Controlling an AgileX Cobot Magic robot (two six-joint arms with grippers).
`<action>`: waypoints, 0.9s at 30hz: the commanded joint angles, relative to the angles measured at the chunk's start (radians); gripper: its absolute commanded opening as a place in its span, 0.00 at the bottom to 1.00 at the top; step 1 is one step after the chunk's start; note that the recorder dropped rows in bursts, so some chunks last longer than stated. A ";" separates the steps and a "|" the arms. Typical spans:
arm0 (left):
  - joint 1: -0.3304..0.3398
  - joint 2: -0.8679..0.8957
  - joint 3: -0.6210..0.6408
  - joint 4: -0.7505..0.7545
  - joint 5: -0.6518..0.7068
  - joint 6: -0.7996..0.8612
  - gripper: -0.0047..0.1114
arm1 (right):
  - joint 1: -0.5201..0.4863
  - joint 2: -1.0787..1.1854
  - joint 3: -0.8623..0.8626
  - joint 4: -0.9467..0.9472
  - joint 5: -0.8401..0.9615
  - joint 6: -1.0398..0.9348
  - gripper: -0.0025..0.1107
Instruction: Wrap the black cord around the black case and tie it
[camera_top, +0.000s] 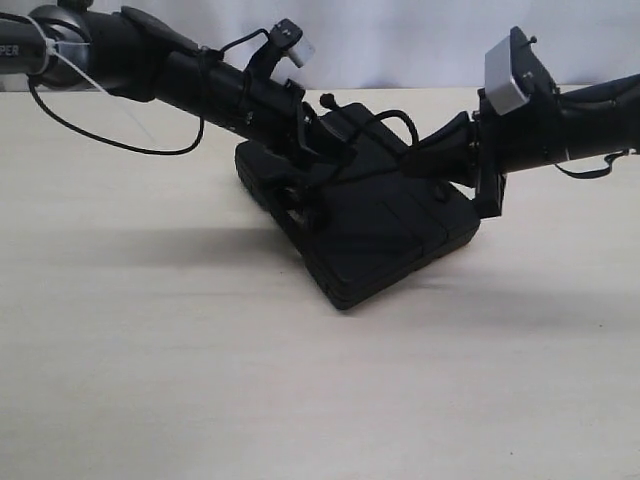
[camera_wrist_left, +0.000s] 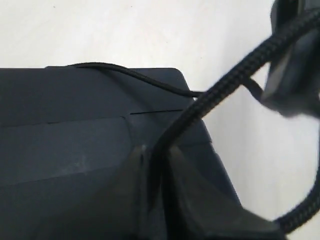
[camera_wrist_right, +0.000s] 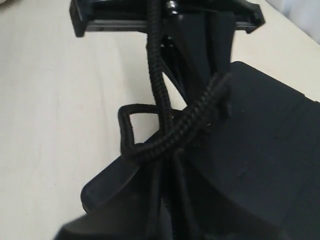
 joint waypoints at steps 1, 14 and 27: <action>-0.014 0.000 -0.005 -0.060 -0.045 0.005 0.27 | 0.045 -0.004 0.005 0.013 -0.068 -0.001 0.06; 0.041 -0.161 -0.005 0.178 -0.126 -0.143 0.56 | 0.043 -0.004 0.005 0.089 -0.080 0.013 0.06; 0.095 -0.223 -0.005 0.141 0.143 -0.188 0.56 | 0.043 -0.004 0.005 0.139 -0.080 0.042 0.06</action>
